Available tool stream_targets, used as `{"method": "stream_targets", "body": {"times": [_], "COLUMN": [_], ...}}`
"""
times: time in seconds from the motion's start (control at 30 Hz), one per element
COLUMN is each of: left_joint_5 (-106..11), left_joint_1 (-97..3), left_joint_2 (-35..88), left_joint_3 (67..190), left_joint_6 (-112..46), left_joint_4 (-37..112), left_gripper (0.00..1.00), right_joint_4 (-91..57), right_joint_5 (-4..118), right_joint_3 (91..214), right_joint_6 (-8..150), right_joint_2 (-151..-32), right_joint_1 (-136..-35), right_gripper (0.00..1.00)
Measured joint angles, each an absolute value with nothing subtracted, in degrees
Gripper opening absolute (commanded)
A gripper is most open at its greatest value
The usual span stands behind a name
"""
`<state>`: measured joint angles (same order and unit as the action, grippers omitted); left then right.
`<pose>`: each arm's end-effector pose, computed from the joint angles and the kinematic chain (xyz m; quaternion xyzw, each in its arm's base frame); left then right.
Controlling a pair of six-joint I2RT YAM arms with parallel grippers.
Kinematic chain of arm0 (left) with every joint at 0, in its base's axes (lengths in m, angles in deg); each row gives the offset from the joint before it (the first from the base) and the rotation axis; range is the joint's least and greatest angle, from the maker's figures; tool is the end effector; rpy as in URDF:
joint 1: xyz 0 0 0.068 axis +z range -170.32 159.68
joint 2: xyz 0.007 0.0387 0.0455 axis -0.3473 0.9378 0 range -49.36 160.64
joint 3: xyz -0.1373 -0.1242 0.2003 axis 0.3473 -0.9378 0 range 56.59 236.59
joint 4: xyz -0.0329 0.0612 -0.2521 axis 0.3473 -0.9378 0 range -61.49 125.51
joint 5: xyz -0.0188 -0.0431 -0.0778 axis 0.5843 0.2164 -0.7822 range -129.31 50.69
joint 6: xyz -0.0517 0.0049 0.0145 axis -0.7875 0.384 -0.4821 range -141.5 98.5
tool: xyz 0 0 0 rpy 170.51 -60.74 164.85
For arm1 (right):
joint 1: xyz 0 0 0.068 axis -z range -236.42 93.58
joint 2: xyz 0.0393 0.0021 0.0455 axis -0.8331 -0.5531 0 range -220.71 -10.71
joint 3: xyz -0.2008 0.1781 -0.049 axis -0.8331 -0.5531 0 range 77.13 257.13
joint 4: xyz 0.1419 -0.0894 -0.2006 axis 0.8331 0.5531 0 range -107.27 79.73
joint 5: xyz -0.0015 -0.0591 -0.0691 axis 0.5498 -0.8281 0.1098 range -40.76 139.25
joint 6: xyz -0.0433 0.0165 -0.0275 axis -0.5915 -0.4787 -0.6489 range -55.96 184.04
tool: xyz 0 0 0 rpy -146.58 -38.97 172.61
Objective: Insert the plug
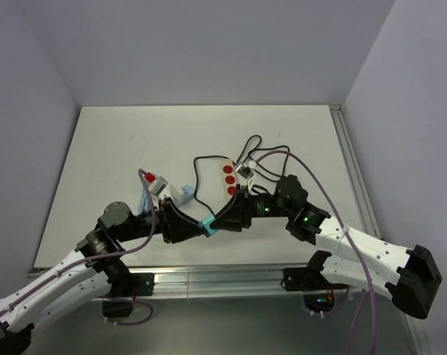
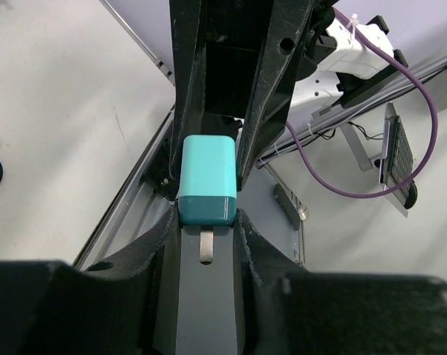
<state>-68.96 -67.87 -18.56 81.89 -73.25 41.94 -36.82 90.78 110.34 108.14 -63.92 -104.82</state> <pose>0.0868 -0.1210 0.2867 0.1574 0.6842 -0.6413 0.3095 0.1240 0.1751 0.2967 -0.2745 0.6539 0.6497 0.2736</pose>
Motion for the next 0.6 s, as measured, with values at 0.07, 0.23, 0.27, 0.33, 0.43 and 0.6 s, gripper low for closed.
{"method": "stream_targets", "body": {"times": [0.07, 0.23, 0.27, 0.33, 0.43, 0.6], "left_joint_5": [-69.07, -64.85, -62.73, -55.87, -45.55, -33.82], "left_joint_1": [-67.87, -67.94, -67.92, -67.92, -67.92, -67.87], "left_joint_2": [-18.71, -18.75, -18.80, -19.21, -21.05, -23.04], "left_joint_3": [81.89, 82.79, 83.20, 85.08, 86.85, 87.81], "left_joint_6": [-73.23, -72.72, -72.79, -73.45, -74.95, -77.34], "left_joint_4": [42.01, 37.77, 35.98, 29.46, 21.46, 13.66], "left_gripper": [0.06, 0.76, 0.79, 0.84, 0.86, 0.75], "right_joint_4": [-37.61, -36.41, -34.64, -28.87, -19.93, -6.55], "right_joint_5": [91.44, 91.13, 89.95, 86.11, 78.72, 63.68], "right_joint_3": [110.34, 110.78, 111.33, 113.67, 118.65, 127.92], "right_joint_6": [108.16, 107.42, 106.72, 104.77, 101.93, 98.76], "right_joint_2": [-64.27, -64.99, -64.97, -65.21, -66.58, -72.44], "right_joint_1": [-104.73, -104.43, -104.47, -104.34, -103.31, -100.65], "right_gripper": [0.00, 0.00, 0.00, 0.00, 0.00, 0.00]}}
